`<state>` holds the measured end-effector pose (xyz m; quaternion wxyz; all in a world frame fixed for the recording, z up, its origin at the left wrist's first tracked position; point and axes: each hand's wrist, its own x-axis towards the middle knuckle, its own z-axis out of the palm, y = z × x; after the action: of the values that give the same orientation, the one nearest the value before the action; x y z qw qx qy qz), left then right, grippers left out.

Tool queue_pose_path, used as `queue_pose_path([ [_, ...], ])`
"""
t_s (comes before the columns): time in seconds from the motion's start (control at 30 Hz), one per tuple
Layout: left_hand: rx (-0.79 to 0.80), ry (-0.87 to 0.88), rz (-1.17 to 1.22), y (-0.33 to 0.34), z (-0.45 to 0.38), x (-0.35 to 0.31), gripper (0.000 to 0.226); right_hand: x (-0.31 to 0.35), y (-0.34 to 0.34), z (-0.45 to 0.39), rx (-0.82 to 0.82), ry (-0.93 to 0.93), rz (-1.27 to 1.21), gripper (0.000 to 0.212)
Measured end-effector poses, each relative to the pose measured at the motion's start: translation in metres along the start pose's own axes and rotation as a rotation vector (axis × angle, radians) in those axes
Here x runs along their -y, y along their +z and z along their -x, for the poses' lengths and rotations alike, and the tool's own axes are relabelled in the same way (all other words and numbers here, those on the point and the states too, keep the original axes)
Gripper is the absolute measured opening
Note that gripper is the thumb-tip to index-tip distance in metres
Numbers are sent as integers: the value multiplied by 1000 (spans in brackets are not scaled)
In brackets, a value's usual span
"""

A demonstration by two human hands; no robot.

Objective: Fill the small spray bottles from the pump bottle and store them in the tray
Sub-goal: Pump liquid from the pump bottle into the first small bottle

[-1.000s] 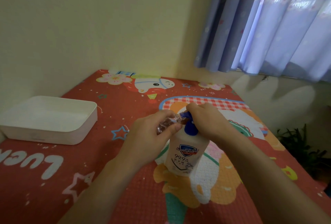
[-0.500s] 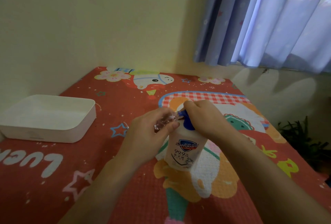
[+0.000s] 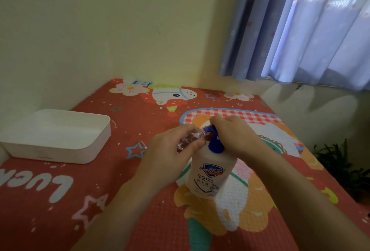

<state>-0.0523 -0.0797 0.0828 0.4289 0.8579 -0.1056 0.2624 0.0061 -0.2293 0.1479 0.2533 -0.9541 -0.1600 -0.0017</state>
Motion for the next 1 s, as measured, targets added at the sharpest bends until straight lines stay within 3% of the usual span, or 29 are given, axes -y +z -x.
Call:
queue_pose_path([
  [0.1, -4, 7, 4, 2, 0, 1, 20, -3, 2, -1, -2, -60, 99, 27],
  [0.27, -16, 3, 11, 4, 3, 5, 16, -7, 10, -2, -46, -92, 178, 11],
  [0.37, -18, -7, 13, 6, 4, 5, 13, -5, 10, 0, -20, -147, 258, 12],
  [0.53, 8, -22, 0, 5, 4, 4, 14, -4, 11, 0, -52, -107, 236, 11],
  [0.77, 29, -20, -18, -1, -2, -1, 21, -2, -10, 2, 90, -139, 113, 29],
  [0.87, 32, -19, -21, -1, -2, -1, 21, 0, -10, 0, 127, -126, 250, 19],
  [1.0, 24, -22, -11, -1, 0, -1, 21, 0, -6, -2, 46, -173, 361, 9],
])
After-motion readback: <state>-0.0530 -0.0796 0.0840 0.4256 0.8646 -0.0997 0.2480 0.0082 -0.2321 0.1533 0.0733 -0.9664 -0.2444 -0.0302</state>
